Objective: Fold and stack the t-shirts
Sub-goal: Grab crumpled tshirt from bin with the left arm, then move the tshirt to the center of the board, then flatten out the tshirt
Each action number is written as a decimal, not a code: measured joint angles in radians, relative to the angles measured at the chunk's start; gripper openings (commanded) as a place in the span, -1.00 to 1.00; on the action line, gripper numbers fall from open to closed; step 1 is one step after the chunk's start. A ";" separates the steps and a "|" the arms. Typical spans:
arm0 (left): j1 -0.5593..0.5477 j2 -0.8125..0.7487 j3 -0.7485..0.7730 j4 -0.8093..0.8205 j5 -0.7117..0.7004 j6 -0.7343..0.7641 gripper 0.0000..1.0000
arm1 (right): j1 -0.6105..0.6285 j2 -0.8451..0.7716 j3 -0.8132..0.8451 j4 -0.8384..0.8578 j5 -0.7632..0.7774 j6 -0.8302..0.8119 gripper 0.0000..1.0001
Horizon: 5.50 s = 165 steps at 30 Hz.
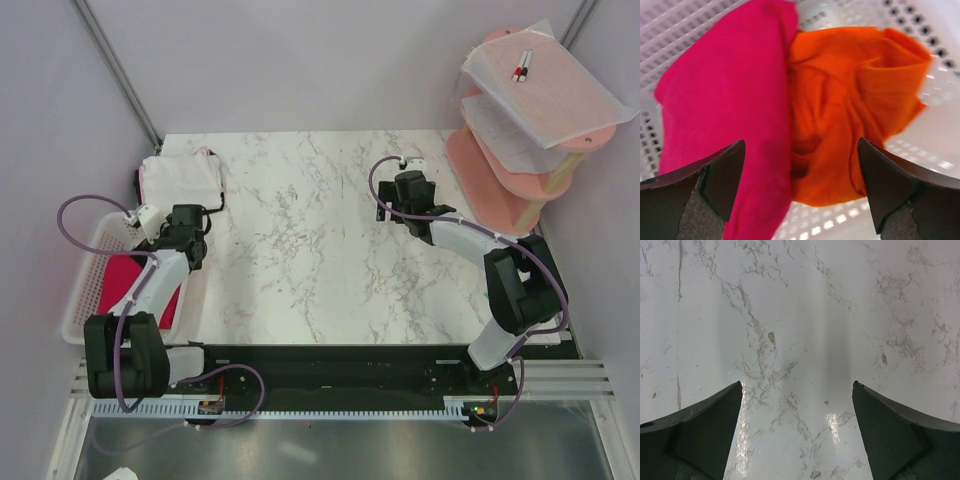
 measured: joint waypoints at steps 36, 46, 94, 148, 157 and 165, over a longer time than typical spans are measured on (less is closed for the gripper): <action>0.136 0.005 0.000 -0.319 -0.035 -0.415 -0.96 | 0.019 0.097 0.019 -0.001 -0.057 0.018 0.96; 0.127 -0.226 -0.010 -0.168 0.111 -0.204 -0.96 | 0.019 0.116 0.022 -0.001 -0.063 0.018 0.96; -0.653 0.447 0.499 0.116 0.568 0.206 1.00 | 0.026 0.209 -0.044 0.256 -0.485 0.307 0.20; -0.581 0.270 0.224 0.310 0.610 0.260 0.99 | 0.219 0.653 0.940 -0.231 -0.411 0.183 -1.00; -0.580 0.549 0.270 0.351 0.640 0.252 0.67 | 0.214 0.655 0.983 -0.229 -0.405 0.181 -1.00; -0.577 0.585 0.296 0.374 0.636 0.224 -0.96 | 0.202 0.655 0.983 -0.229 -0.404 0.185 -0.85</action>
